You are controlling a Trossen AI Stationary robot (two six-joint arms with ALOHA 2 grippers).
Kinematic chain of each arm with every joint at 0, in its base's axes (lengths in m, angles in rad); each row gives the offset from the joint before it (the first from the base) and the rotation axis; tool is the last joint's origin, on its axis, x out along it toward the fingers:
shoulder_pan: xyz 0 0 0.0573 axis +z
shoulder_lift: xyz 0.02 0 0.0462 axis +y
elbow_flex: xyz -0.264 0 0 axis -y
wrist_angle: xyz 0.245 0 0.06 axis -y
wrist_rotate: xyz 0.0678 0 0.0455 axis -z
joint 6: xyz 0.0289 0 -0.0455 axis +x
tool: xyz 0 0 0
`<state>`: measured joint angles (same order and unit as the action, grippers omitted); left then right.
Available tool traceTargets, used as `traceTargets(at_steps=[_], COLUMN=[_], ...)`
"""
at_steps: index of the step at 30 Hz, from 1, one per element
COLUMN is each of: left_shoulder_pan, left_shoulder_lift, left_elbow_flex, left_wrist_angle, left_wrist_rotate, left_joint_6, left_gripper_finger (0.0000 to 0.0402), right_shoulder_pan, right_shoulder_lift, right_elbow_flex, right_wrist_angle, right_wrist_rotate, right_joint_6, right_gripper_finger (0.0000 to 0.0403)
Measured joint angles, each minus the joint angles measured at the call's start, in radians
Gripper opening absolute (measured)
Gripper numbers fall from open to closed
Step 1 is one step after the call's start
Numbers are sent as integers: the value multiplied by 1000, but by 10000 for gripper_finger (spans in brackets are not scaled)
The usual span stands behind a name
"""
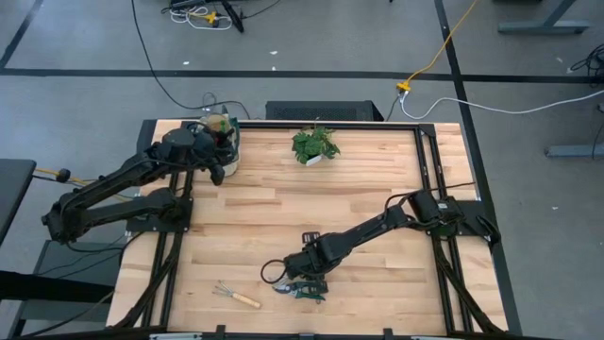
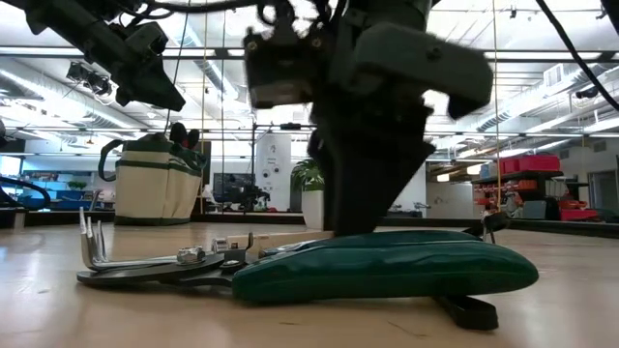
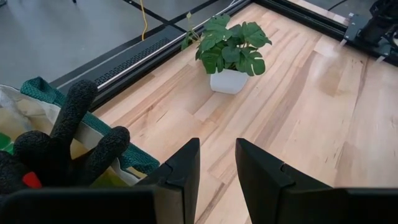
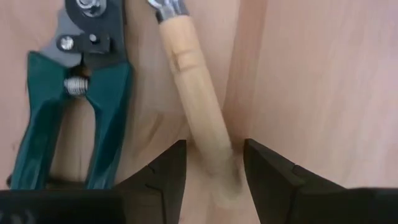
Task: Pick & Place Garden tools in Gardening bag
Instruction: Put the right light brown hand rake into the green gardening bag
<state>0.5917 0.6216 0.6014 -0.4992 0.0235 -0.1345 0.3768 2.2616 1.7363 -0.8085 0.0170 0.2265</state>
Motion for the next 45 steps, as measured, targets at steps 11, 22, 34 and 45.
traceTargets(at_steps=[11,22,34,45], left_shoulder_pan=[0,0,0,0], left_shoulder_lift=[0,0,0,0], left_elbow_flex=[0,0,0,0], left_wrist_angle=[1,1,1,17], left_wrist_rotate=[0,0,0,0], left_joint_6=[0,0,-1,-2], left_gripper_finger=[110,110,110,110], right_shoulder_pan=[1,1,-17,-64], right_shoulder_lift=[15,12,-50,-164], right_elbow_flex=[4,2,-4,-2], right_wrist_angle=[2,4,-3,23], right_wrist_rotate=[16,18,89,256], right_joint_6=[1,1,-2,-25], right_gripper_finger=[146,47,46,46])
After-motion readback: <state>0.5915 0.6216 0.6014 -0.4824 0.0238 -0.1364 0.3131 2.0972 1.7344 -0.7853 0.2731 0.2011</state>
